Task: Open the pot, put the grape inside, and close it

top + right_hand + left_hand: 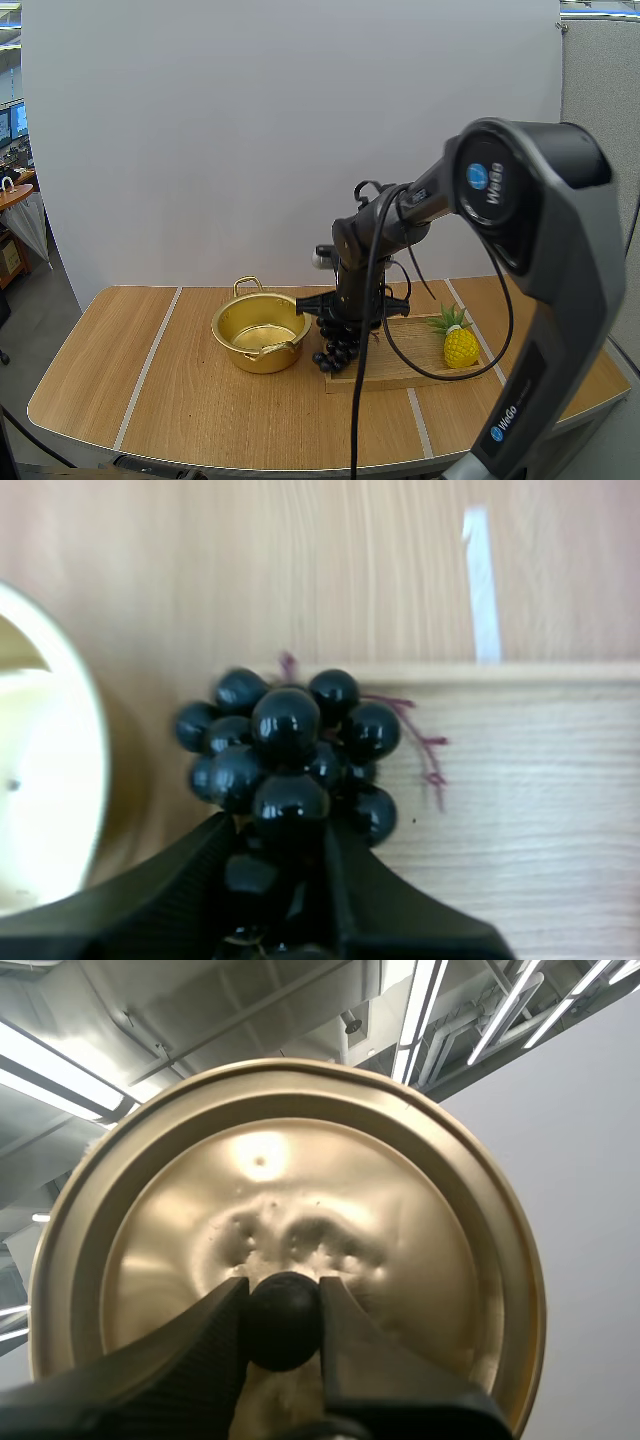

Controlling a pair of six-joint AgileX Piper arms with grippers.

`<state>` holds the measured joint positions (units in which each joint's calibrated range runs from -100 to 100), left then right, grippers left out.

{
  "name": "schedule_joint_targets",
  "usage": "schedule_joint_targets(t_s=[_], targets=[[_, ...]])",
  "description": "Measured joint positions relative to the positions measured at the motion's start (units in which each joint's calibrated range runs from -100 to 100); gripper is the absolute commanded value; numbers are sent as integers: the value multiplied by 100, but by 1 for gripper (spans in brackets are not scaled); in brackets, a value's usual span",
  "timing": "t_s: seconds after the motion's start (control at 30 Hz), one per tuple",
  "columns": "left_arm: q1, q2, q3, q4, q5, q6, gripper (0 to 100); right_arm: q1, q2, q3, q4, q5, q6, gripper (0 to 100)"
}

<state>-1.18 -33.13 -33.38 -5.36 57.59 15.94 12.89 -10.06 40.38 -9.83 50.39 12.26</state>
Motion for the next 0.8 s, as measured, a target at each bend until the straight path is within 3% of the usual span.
schedule_joint_targets(t_s=[0.37,0.57,0.8], targets=[[0,0,0,0,0,0,0,141,-1214,-344,0,177,-267,0],[0,0,0,0,0,0,0,436,-1331,-1037,0,751,-428,0],[0,0,0,0,0,0,0,532,-1341,-1204,0,900,-486,0]])
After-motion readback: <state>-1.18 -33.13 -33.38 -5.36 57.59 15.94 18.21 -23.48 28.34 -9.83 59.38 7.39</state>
